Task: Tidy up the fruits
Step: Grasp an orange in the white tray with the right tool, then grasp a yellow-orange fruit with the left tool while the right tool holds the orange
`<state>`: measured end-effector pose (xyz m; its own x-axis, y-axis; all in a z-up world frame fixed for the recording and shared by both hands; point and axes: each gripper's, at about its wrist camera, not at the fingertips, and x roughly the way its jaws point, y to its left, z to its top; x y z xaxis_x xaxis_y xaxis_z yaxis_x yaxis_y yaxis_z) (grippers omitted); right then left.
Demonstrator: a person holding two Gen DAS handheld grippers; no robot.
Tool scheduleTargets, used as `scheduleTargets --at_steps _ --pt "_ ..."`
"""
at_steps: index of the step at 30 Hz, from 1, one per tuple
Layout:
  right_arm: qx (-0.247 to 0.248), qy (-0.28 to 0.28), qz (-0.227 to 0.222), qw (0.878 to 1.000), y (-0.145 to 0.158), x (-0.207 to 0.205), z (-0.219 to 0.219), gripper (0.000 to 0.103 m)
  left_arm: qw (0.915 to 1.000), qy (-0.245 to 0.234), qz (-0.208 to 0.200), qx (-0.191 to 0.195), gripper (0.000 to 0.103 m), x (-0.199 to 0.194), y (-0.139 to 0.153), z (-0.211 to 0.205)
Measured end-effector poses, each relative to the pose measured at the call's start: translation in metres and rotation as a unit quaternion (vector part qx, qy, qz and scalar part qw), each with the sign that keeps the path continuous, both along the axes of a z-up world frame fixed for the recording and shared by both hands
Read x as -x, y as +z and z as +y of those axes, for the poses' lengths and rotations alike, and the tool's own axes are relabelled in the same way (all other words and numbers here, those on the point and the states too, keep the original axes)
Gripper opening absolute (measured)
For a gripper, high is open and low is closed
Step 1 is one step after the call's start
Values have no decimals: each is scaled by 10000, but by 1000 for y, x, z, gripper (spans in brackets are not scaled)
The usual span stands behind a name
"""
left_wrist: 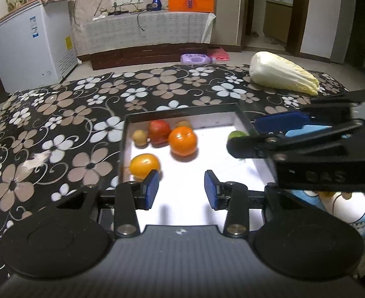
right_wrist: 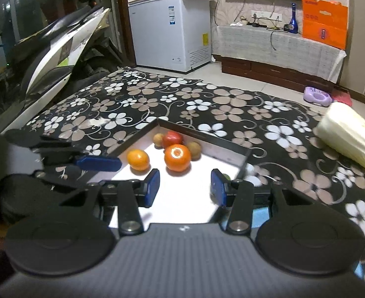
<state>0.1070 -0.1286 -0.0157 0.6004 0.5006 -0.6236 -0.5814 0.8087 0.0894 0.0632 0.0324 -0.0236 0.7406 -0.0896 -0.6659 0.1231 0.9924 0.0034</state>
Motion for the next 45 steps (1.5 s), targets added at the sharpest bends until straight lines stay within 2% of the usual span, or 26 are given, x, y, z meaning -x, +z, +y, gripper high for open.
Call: scheduleTargets --at_steps 8,18,23,26,30,36,39,43,45 --pt "143 45 247 9996 -24 -23 38 47 10000 -31 21 46 47 9 0 20" --pt "790 -38 325 9963 -47 -46 69 47 9999 31 61 145 48 8 0 34" --pt "878 29 329 9956 -49 -55 78 47 9998 17 80 179 48 6 0 37" --pt "1018 76 384 9940 -51 -62 82 41 9998 -10 85 159 48 4 -1 35" --pt "912 95 438 9948 -47 -61 77 41 9997 -38 101 215 48 -2 -2 32" --pt "186 -109 224 9995 -10 -48 43 41 9994 -39 172 292 48 -10 -6 22" --pt "-76 -220 210 9995 0 -45 29 41 9984 250 388 330 48 -21 -14 22" --pt "-137 -235 232 9994 3 -42 21 41 9969 559 476 273 48 -35 -21 18" --pt "-168 -203 224 9994 5 -41 19 41 9959 657 543 292 53 -44 -24 15"
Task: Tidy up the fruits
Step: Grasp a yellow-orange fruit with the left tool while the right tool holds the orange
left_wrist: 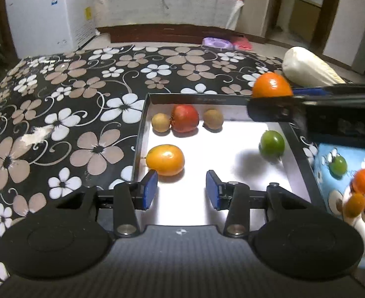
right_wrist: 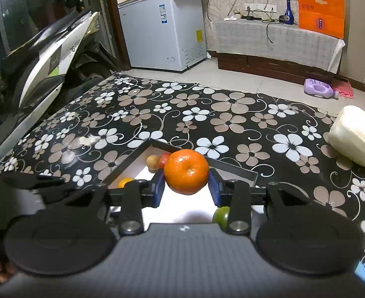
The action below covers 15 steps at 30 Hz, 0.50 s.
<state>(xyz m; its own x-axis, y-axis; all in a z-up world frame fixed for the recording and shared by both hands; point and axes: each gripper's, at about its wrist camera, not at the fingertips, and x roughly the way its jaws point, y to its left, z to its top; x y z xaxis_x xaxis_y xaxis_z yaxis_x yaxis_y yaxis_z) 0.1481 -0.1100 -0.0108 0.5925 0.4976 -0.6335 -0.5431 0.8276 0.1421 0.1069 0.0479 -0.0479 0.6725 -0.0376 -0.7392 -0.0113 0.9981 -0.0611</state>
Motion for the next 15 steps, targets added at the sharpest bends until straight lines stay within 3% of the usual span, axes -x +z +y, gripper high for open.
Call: scheduleTargets --at_steps 4,15 --pt "-44 28 -28 10000 3 2 -6 41 9999 73 -102 -96 59 -13 0 -5" --pt "-42 13 -16 10000 4 6 -17 41 9988 267 -315 -280 62 -18 -3 -14"
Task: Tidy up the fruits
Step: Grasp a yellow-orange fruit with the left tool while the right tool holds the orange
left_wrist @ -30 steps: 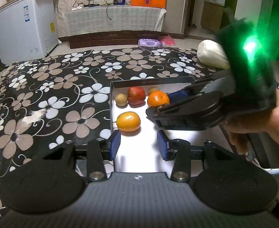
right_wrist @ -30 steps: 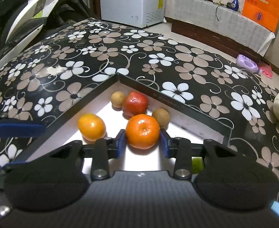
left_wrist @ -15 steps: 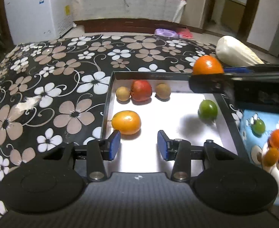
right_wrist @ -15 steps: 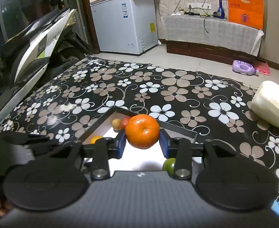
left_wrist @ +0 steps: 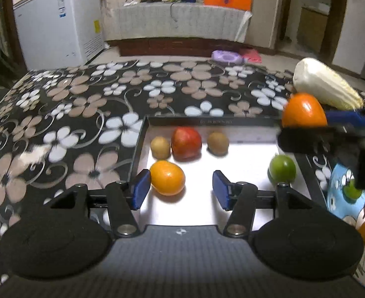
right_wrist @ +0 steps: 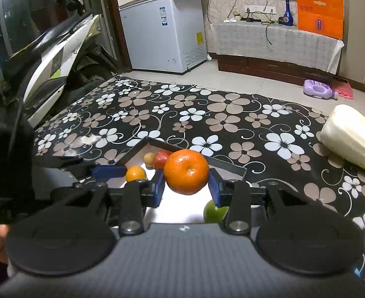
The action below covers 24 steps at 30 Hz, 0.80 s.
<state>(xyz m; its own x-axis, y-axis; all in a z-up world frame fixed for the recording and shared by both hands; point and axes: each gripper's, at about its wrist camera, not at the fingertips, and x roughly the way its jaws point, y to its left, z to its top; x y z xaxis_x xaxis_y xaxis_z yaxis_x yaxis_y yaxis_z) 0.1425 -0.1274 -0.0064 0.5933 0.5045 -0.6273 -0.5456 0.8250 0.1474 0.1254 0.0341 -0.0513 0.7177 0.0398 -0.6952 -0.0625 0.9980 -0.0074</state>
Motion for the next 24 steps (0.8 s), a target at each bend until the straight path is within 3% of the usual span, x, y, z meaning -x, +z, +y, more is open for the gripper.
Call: scheduleTargets --at_steps 4,7,10,13,16,19,24 --pt "-43 10 12 10000 1 -1 -1 41 9983 248 86 -520 64 8 -11 -20" --pt "-94 -13 18 10000 1 -2 0 41 9984 481 111 -268 64 1 -10 -13" --pt "-49 67 -10 10000 1 1 3 41 9984 476 5 -297 63 -8 -9 -12" --pt "-23 38 -8 10000 0 1 1 41 9983 525 -121 -200 54 -14 -7 -6" --pt "-5 -10 1 10000 0 1 -2 41 9986 492 -167 28 36 -19 -5 8" --pt "-19 -59 4 10000 0 0 -6 41 9986 213 -146 451 36 -18 -3 22" --pt "-129 -87 2 9999 2 -1 -10 41 9962 -591 -118 633 36 -9 -3 13"
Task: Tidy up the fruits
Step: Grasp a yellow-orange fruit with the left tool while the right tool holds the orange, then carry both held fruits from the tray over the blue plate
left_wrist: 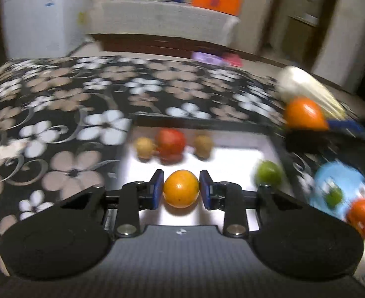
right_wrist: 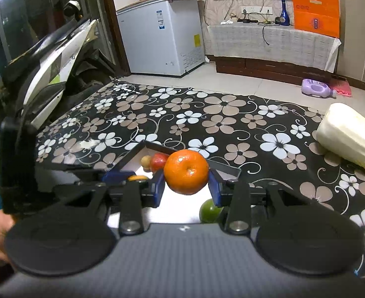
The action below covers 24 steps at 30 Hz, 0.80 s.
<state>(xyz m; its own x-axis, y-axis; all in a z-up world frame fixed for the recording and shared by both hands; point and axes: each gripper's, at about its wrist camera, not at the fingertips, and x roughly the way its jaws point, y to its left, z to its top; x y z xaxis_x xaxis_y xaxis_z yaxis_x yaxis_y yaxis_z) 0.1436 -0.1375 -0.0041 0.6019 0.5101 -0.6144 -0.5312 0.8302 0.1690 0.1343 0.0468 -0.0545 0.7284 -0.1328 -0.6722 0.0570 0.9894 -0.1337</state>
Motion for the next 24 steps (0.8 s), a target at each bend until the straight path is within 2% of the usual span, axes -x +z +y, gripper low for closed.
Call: scheduleTargets --at_steps 3,8,12,18,24 --pt "-37 -11 -6 10000 1 0 -2 41 9990 -248 -115 -347 36 8 -1 -16" --pt "-25 -57 -14 10000 3 1 -7 41 9997 -106 -61 -230 37 6 -1 -16" --pt "16 -60 2 10000 1 1 -9 41 9985 62 82 -534 37 0 -9 -21" --pt "33 -91 -8 10000 1 3 -12 41 9987 138 195 -447 38 -2 -8 -18" --pt "8 -99 -49 9999 3 9 -13 41 9985 65 97 -541 38 6 3 -27"
